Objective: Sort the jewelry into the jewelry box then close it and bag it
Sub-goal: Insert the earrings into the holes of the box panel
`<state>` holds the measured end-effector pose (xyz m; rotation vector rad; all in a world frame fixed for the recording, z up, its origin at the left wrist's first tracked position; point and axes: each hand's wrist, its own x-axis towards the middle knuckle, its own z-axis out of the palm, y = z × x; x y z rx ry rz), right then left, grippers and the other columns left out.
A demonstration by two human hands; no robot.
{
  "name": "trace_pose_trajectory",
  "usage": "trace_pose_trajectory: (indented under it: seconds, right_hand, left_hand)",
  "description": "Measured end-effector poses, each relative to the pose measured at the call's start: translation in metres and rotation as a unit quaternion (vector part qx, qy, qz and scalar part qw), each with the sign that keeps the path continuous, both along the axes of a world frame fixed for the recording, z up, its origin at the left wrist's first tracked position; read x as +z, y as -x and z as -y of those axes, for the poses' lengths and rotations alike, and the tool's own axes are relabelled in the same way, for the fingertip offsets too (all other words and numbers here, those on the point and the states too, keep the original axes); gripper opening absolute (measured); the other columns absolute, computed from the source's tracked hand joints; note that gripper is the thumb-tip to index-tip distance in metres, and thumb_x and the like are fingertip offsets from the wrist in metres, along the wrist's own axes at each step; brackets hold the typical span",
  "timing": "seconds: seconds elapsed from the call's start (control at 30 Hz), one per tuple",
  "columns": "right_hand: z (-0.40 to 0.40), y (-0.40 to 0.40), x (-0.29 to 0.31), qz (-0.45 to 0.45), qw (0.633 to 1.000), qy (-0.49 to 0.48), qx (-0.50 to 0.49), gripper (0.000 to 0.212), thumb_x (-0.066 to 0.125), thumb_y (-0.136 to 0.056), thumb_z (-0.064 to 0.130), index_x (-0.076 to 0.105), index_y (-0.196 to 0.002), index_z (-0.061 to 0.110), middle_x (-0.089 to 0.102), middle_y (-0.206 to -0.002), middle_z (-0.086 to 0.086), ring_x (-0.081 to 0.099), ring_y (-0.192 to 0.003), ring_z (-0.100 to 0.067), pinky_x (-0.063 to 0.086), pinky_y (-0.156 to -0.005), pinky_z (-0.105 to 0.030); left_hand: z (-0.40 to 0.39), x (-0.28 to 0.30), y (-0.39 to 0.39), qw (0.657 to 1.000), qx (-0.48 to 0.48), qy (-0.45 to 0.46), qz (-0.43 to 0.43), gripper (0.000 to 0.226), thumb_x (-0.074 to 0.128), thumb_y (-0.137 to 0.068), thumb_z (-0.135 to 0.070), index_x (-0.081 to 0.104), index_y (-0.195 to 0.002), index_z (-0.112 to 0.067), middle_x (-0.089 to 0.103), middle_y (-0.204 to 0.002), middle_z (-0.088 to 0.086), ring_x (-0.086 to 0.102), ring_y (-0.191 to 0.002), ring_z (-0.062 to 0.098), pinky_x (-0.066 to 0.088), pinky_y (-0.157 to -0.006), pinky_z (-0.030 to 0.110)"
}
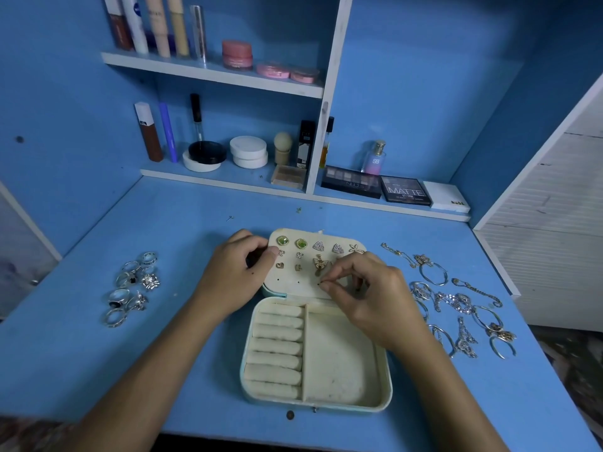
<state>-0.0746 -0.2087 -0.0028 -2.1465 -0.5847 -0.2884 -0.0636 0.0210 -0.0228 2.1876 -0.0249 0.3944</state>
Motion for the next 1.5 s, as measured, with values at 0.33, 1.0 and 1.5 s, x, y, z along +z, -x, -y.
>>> trace_pose_trajectory:
  seconds: [0.33,1.0,1.5]
  right_hand:
    - [-0.001,-0.001,0.001,0.048,0.998,0.039,-0.014,0.018,0.082,-0.077,0.010,0.071,-0.084,0.023,0.066,-0.085,0.015,0.050,-0.064,-0.003,0.038,-0.067,-0.007]
    - [-0.006,0.011,0.009,0.107,0.990,0.035,-0.088,0.010,0.071,-0.081,0.009,0.072,-0.087,0.016,0.056,-0.072,0.027,0.056,-0.064,-0.005,0.039,-0.062,-0.003]
    - [-0.036,0.032,0.002,0.044,0.982,0.091,-0.158,0.013,0.066,-0.089,0.015,0.069,-0.101,0.018,0.075,-0.086,0.005,0.067,-0.069,-0.025,0.054,-0.066,-0.039]
  left_hand:
    - [0.000,0.000,0.000,1.000,0.000,-0.003,0.005,0.014,0.065,-0.094,-0.027,0.070,-0.085,-0.018,0.058,-0.085,-0.006,0.057,-0.079,0.010,0.043,-0.070,0.018]
    - [0.000,0.001,0.001,1.000,-0.005,-0.001,0.004,0.014,0.063,-0.094,-0.029,0.071,-0.087,-0.019,0.059,-0.087,-0.006,0.057,-0.081,0.008,0.042,-0.070,0.014]
    - [0.001,0.002,0.002,1.000,-0.003,0.006,0.014,0.011,0.065,-0.093,-0.025,0.070,-0.087,-0.018,0.058,-0.088,-0.006,0.056,-0.082,0.002,0.037,-0.067,0.005]
